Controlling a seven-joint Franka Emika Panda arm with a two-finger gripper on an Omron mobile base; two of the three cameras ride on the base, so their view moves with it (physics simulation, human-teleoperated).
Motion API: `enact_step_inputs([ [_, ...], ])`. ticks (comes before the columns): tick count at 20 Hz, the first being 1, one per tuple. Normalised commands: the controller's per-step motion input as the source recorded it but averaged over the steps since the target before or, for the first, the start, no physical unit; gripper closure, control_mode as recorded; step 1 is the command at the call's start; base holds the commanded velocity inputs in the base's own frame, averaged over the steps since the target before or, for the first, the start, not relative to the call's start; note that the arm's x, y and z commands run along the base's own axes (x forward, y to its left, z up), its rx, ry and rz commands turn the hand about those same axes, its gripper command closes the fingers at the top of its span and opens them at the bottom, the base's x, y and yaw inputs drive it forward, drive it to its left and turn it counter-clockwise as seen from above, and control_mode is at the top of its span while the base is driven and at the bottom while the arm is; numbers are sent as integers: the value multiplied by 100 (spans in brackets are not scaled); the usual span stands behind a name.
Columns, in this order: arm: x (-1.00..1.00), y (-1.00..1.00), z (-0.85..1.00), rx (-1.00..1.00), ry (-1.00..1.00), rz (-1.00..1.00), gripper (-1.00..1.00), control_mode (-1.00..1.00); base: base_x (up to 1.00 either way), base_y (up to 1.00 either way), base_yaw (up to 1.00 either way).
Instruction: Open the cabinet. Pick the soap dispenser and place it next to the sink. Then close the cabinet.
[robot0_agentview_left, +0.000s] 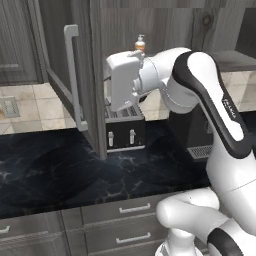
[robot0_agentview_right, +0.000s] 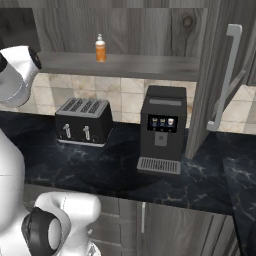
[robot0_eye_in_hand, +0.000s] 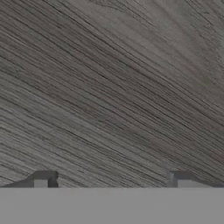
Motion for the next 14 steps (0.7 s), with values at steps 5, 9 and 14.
enact_step_inputs([
  [5, -7, -46, 0, 0, -10, -6, -100, -100, 0, 0, 0],
  [9, -18, -69, 0, 0, -3, -14, -100, -100, 0, 0, 0],
  [14, -53, -69, 0, 0, 0, -17, -100, -100, 0, 0, 0],
])
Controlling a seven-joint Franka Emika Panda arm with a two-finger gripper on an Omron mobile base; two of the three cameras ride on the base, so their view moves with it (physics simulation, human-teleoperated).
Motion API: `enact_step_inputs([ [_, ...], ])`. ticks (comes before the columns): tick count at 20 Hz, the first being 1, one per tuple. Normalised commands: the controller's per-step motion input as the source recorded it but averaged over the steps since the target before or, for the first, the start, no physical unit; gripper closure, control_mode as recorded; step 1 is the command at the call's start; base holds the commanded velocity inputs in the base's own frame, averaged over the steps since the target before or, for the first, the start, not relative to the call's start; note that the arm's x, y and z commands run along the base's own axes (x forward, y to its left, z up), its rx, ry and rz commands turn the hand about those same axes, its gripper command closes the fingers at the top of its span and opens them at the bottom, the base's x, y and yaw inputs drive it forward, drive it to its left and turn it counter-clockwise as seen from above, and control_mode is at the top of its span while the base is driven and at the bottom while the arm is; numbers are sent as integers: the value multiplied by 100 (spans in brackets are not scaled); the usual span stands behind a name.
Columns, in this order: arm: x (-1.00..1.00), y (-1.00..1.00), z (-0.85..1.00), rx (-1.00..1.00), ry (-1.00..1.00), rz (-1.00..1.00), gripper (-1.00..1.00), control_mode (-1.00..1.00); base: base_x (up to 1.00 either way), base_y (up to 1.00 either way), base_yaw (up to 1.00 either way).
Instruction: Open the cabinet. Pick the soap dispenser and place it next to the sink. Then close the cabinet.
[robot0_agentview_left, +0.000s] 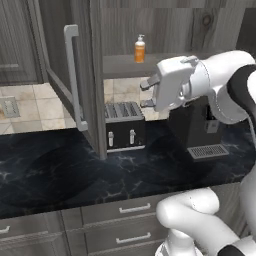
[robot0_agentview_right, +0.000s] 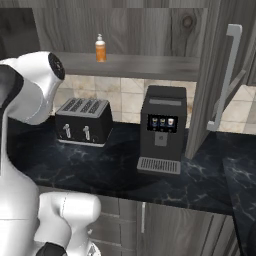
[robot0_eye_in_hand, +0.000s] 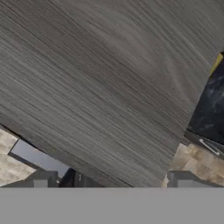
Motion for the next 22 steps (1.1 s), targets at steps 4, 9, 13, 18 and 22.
enact_step_inputs([
  [4, -82, -57, 5, 0, 0, -15, -100, -100, 0, 0, 0],
  [9, -63, -48, 21, -1, 1, -14, -100, -100, 0, 0, 0],
  [13, -3, -49, 7, -11, 7, -18, -100, -100, 0, 0, 0],
  [18, 3, -38, 0, -22, 6, -25, -100, -100, 0, 0, 0],
  [22, 22, -9, 0, -31, 3, -21, -100, -100, 0, 0, 0],
])
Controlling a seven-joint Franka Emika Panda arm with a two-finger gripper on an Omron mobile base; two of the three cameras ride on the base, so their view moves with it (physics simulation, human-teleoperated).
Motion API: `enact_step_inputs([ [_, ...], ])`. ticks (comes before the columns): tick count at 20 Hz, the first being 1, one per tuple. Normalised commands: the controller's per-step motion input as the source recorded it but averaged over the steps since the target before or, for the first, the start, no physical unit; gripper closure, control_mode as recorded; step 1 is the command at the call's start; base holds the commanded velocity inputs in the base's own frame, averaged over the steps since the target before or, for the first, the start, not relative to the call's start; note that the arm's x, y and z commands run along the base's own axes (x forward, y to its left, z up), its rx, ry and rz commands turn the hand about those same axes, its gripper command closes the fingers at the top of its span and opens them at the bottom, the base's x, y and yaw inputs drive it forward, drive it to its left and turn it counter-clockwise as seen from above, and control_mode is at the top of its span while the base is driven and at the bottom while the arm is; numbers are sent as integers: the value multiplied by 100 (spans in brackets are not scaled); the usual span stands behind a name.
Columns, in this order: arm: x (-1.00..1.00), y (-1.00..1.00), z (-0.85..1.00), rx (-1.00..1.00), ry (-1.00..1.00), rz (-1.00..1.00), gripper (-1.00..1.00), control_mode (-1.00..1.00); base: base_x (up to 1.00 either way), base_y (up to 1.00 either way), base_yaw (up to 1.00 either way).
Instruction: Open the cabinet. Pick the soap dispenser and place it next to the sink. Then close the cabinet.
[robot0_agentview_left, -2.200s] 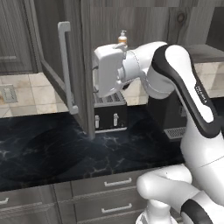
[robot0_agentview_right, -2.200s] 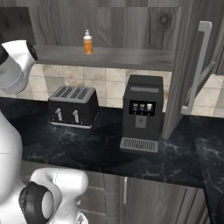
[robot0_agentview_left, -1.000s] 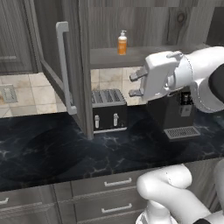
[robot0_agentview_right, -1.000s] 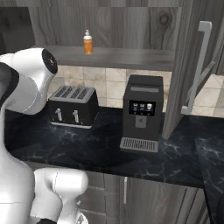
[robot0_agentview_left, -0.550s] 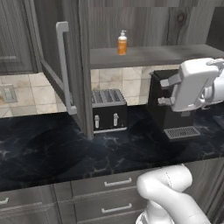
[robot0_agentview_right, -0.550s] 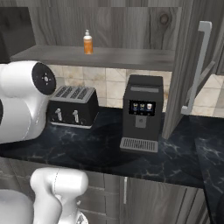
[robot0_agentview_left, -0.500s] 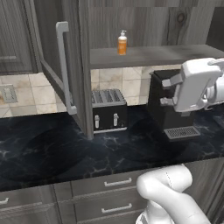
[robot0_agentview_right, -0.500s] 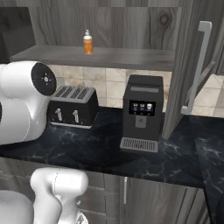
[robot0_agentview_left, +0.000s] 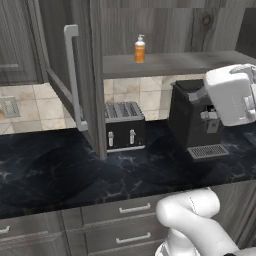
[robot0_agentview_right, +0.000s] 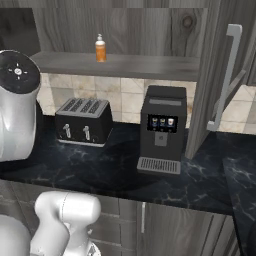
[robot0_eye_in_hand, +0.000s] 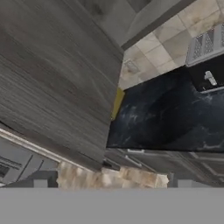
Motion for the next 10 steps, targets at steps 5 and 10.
enact_step_inputs([
  [5, 28, 0, 2, -34, 0, -12, -100, -100, 0, 0, 0],
  [10, 29, -2, 0, -32, 0, -9, -100, -100, 0, 0, 0],
])
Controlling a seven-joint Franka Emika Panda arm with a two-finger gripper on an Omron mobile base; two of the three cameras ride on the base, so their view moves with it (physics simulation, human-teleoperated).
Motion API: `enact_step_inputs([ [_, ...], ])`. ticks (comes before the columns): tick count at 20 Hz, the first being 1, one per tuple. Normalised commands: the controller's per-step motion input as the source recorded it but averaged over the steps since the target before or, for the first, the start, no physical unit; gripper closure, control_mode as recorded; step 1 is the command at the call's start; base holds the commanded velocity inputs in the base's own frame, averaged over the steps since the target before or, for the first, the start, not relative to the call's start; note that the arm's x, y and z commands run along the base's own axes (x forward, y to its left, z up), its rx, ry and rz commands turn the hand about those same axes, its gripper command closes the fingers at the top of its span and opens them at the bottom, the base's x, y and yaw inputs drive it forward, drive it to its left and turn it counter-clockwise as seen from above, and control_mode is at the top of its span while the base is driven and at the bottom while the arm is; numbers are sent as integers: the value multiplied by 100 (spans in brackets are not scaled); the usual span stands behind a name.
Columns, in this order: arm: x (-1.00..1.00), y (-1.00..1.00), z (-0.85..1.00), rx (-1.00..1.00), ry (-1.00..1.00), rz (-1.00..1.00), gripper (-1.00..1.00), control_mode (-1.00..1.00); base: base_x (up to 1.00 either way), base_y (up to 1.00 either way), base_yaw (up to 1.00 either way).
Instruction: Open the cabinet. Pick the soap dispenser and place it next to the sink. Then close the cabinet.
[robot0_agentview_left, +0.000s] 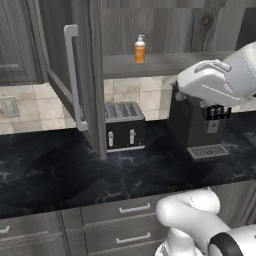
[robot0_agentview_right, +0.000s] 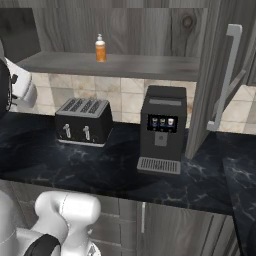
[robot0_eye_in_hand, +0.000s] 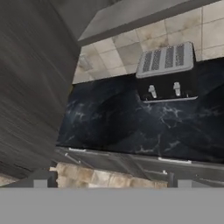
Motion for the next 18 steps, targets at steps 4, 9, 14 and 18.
enact_step_inputs([
  [4, 20, -13, 0, -24, 0, -9, -100, -100, 0, 0, 0],
  [9, 28, -17, 0, -17, 1, -9, -100, -100, 0, 0, 0],
  [14, 28, -18, 0, -14, 0, -8, -100, -100, 0, 0, 0],
  [18, 32, -7, -11, -1, 0, -6, -100, -100, 0, 0, 0],
])
